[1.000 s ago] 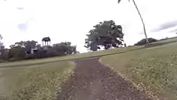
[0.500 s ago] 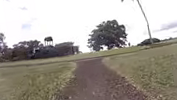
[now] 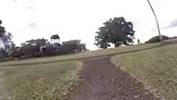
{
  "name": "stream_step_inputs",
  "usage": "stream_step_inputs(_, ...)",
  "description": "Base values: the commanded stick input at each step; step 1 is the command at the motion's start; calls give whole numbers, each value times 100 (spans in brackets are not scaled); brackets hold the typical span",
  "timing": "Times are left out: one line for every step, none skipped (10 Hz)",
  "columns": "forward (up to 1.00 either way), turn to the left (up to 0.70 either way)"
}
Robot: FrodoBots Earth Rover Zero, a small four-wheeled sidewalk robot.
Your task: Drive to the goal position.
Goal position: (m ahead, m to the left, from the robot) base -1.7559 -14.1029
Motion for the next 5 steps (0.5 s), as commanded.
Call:
stream_step_inputs(70,0)
stream_step_inputs(70,0)
stream_step_inputs(70,0)
stream_step_inputs(70,0)
stream_step_inputs(70,0)
